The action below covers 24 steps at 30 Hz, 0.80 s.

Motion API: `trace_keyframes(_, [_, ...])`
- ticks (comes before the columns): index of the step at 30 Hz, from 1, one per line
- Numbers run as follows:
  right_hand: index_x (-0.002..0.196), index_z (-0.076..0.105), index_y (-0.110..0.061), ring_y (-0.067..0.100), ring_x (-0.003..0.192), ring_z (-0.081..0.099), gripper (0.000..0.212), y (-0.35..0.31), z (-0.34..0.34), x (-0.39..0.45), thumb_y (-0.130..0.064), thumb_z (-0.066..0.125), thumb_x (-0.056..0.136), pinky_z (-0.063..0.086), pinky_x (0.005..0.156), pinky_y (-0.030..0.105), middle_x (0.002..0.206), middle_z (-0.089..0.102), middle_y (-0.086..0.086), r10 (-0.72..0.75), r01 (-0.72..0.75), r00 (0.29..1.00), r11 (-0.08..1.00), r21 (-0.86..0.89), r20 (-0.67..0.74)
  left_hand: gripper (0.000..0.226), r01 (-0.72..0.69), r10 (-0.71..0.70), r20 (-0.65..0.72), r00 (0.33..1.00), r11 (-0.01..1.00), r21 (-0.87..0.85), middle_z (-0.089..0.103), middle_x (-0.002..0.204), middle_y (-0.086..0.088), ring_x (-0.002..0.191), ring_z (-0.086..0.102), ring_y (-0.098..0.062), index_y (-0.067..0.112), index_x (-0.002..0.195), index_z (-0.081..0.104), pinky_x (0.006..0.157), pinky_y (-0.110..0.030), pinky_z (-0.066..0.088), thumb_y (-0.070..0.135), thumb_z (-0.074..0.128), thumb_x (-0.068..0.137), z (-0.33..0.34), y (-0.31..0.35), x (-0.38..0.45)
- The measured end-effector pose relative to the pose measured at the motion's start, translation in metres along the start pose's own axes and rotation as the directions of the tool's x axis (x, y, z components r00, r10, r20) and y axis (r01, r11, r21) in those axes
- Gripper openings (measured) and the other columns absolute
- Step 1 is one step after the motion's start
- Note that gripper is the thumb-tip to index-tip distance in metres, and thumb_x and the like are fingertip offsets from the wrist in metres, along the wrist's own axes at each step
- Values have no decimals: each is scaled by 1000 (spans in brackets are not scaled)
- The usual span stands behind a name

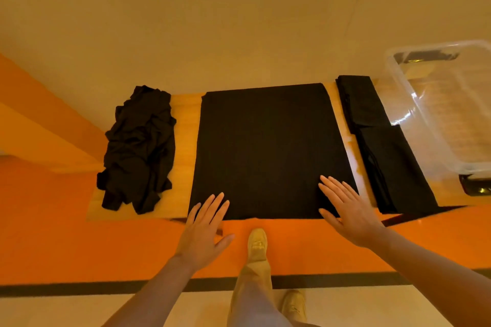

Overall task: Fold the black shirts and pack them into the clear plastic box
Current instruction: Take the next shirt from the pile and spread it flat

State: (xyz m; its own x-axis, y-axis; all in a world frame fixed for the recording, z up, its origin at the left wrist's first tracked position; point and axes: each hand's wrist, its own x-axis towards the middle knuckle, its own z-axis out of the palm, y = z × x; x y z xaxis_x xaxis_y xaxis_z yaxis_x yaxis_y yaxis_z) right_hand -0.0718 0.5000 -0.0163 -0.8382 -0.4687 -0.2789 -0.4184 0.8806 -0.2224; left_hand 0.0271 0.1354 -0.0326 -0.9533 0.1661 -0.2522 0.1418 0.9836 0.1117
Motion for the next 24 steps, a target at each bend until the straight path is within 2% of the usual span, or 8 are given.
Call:
trace_keyframes(2, [149, 4, -27, 10, 147, -9, 81, 3, 6, -15, -71, 25, 85, -7, 118, 31, 157, -6, -9, -40, 40, 999, 998, -48, 16, 95, 28, -28, 1, 1000, 996, 82, 35, 153, -6, 140, 33, -25, 18, 145, 39, 109, -46, 36, 40, 85, 65, 5, 2, -7])
trace_keyframes(3, [149, 4, -25, 12, 147, -7, 84, 5, 10, -19, -66, 41, 85, -6, 119, 33, 158, -4, -7, -50, 52, 998, 993, -103, 25, 97, 73, -72, -15, 997, 991, 108, 42, 149, -8, 136, 41, -27, 15, 142, 45, 104, -46, 43, 26, 91, 57, 7, 2, -8])
trace_keyframes(5, [150, 14, -21, 19, 148, 2, 95, 10, 22, -23, -36, 73, 77, -2, 119, 36, 159, 9, 1, -30, 28, 1000, 976, -217, -6, 94, 152, -145, -57, 988, 977, 152, 50, 141, -11, 129, 49, -29, 11, 136, 52, 96, -46, 48, 5, 91, 51, 6, 0, -7])
trace_keyframes(8, [146, 32, -11, 23, 147, 7, 100, 14, 31, -23, 7, 77, 58, 5, 119, 39, 154, 26, 10, -13, -43, 984, 951, -307, -179, 87, 149, -120, -141, 983, 966, 211, 62, 122, -16, 110, 61, -34, 4, 122, 63, 82, -44, 55, -11, 88, 40, 0, -2, 0])
trace_keyframes(10, [141, 36, -7, 25, 145, 17, 101, 16, 33, -24, 18, 73, 51, 22, 117, 43, 150, 33, 13, -46, -50, 962, 940, -338, -270, 77, 102, -54, -204, 978, 968, 231, 66, 106, -18, 95, 66, -34, 1, 108, 68, 72, -42, 57, -12, 89, 35, -8, -4, 3])
trace_keyframes(14, [132, 52, -3, 31, 129, 46, 92, 15, 30, -28, 18, 79, 47, 36, 99, 42, 138, 52, 16, -42, -59, 963, 932, -358, -267, 62, 32, 35, -259, 965, 968, 250, 67, 96, -17, 85, 67, -32, 0, 97, 69, 67, -38, 58, -10, 89, 40, -11, -13, -3])
trace_keyframes(19, [113, 67, -2, 33, 111, 63, 64, 18, 18, -38, 10, 83, 52, 55, 81, 43, 122, 64, 15, -105, 8, 958, 940, -340, -267, 44, 39, 26, -286, 958, 975, 218, 66, 91, -12, 86, 66, -29, 5, 93, 69, 72, -39, 56, -2, 88, 54, -6, -22, -16])
trace_keyframes(24, [94, 70, -4, 26, 80, 69, 38, 23, 2, -49, 4, 85, 59, 53, 52, 29, 92, 70, 10, -138, 59, 938, 967, -248, -317, 25, 62, 0, -426, 905, 989, 132, 66, 92, -10, 87, 65, -28, 6, 94, 68, 74, -43, 51, 0, 75, 71, -16, -16, -23])
